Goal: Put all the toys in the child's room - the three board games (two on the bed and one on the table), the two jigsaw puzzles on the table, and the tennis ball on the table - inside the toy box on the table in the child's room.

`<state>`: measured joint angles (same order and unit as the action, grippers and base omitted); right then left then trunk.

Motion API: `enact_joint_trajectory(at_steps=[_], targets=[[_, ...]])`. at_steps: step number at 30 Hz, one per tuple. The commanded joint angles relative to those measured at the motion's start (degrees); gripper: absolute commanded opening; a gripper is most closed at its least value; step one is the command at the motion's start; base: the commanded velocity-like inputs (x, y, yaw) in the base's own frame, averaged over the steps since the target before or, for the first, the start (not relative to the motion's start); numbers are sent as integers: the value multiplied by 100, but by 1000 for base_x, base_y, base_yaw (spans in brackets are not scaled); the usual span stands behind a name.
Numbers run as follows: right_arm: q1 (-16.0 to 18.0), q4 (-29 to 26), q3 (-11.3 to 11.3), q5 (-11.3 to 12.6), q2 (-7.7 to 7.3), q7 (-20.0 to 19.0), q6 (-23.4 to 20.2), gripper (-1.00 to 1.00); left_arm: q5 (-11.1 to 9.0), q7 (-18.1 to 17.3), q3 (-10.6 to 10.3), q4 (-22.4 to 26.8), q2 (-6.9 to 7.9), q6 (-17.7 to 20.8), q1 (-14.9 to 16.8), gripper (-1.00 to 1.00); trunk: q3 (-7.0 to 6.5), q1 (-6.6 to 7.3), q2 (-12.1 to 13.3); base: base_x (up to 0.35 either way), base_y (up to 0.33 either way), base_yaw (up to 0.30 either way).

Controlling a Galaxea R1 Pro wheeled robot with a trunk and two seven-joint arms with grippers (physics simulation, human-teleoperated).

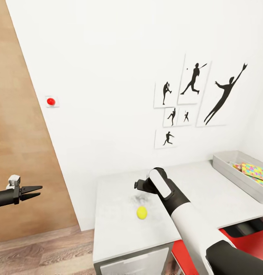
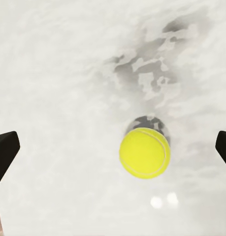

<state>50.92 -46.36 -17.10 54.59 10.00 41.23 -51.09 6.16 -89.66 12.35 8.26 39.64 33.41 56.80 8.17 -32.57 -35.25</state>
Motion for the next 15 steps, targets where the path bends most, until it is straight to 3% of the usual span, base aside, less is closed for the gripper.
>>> enact_joint_trajectory(at_steps=[1, 9, 15], targets=[[6, -4, -7, 51, 0, 59, -4, 100, 61, -34, 39, 0, 0, 61, 6, 100, 20, -2, -10, 0, 0, 0], [6, 16, -4, 54, 0, 52, 2, 100, 61, -34, 41, 0, 0, 61, 6, 100, 96, -2, -10, 0, 0, 0], [6, 540, 4, 52, 0, 18, 3, 100, 61, -34, 39, 0, 0, 61, 6, 100, 153, -2, -10, 0, 0, 0]])
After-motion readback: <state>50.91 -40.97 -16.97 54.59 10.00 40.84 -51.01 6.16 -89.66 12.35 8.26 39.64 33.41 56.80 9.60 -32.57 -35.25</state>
